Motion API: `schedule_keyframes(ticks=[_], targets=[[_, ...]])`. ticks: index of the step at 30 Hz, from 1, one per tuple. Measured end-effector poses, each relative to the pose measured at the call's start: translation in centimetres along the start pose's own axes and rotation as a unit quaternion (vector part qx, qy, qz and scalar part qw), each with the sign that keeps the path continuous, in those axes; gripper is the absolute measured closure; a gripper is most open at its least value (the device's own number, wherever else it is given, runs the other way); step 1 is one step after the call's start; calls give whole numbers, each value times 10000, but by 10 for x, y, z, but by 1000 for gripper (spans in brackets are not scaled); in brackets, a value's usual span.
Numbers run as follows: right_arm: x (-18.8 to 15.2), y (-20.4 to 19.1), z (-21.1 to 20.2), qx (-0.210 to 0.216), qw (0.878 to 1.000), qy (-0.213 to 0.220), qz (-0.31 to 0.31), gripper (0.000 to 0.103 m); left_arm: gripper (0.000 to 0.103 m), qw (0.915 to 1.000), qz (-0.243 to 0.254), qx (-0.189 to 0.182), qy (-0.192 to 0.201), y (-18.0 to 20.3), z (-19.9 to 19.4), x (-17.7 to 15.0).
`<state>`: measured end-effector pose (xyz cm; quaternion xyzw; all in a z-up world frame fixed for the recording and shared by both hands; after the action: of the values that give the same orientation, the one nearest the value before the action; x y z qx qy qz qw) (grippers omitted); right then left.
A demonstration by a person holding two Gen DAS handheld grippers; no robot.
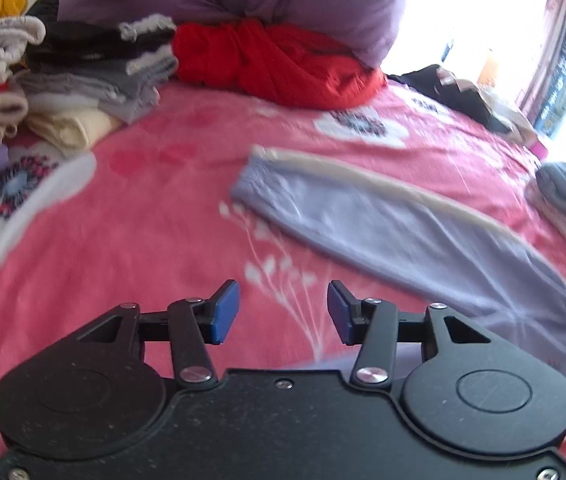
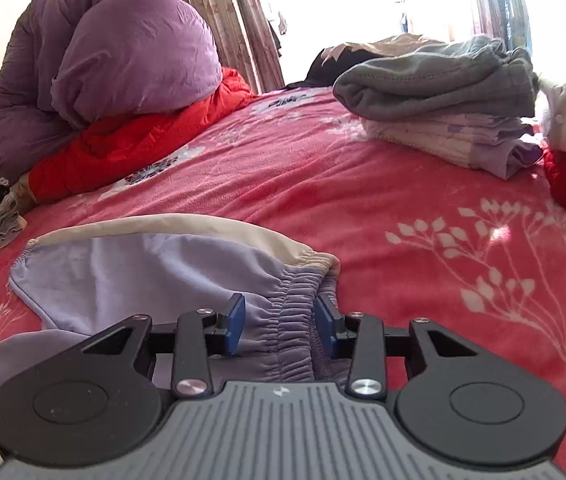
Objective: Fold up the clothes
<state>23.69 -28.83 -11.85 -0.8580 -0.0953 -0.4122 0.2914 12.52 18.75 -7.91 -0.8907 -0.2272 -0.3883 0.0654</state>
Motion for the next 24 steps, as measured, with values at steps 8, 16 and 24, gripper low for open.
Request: schedule_keyframes(ticks=[8, 16, 24], targets=[[22, 38, 26, 471, 9954, -42, 828, 63, 51, 9984, -347, -157, -423, -19, 106, 64], [25, 58, 35, 741, 9890, -26, 1277, 90, 65, 9978, -300, -248, -542, -8, 171, 69], [37, 57, 10, 521, 9926, 377, 1033, 93, 83, 9975, -277, -291, -587, -11, 159, 75]])
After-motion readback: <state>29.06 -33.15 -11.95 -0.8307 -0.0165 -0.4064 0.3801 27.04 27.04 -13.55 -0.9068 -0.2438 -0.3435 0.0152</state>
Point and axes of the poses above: each gripper's, at about its wrist camera, not at the fingertips, and z roughly the way its jaws point, y to its right, x to its top, the point moved 6 cm from there along z, roughly the way its jaws point, and after that the axes turned 14 degrees about x, right-handed, at the moved point
